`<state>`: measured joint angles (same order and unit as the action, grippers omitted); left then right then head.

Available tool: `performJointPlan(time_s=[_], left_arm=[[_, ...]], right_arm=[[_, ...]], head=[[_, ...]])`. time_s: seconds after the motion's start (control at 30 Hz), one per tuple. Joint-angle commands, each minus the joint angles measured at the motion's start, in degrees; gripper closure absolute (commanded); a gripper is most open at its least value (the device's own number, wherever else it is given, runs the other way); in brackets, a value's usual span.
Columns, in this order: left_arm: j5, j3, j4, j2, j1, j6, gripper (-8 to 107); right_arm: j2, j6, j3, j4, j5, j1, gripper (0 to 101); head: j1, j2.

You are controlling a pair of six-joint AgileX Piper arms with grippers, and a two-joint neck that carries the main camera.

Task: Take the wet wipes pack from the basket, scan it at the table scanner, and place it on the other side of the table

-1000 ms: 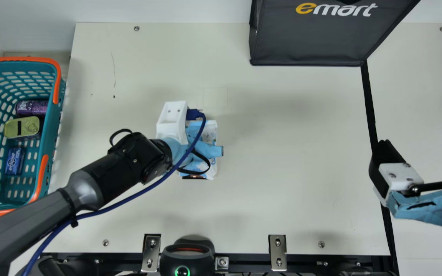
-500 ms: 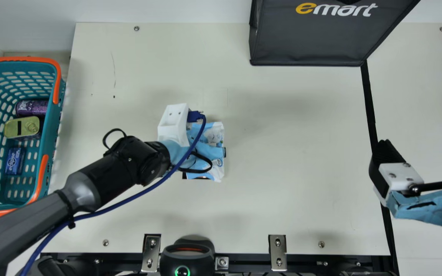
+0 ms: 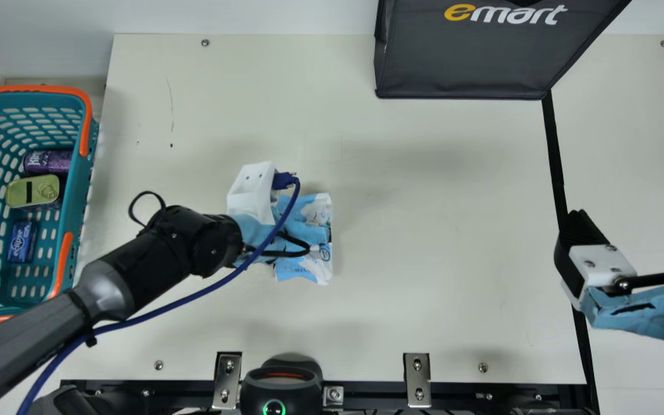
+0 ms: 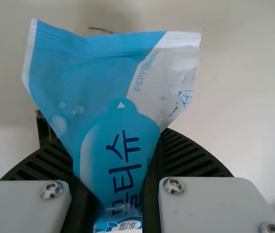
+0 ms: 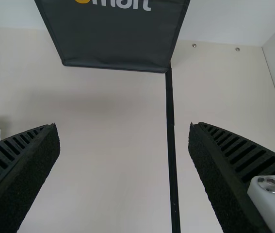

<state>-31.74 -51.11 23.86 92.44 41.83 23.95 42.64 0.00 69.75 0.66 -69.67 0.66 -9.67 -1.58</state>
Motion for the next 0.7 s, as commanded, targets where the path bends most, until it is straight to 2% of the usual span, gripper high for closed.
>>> performJointPlan(time_s=[0.0, 0.33, 0.67], left_arm=[[-1.94, -0.28, 1.20, -0.17, -0.39, -0.91, 107], [-8.05, -0.69, 6.33, 0.35, -2.89, -4.80, 107], [-13.20, -1.33, 7.15, 1.10, -4.44, -4.81, 107]], right_arm=[[0.00, 0.00, 0.00, 0.00, 0.00, 0.00, 6], [0.00, 0.00, 0.00, 0.00, 0.00, 0.00, 6], [0.00, 0.00, 0.00, 0.00, -0.01, 0.00, 6]], head=[[1.75, 0.00], [1.75, 0.00], [1.75, 0.00]])
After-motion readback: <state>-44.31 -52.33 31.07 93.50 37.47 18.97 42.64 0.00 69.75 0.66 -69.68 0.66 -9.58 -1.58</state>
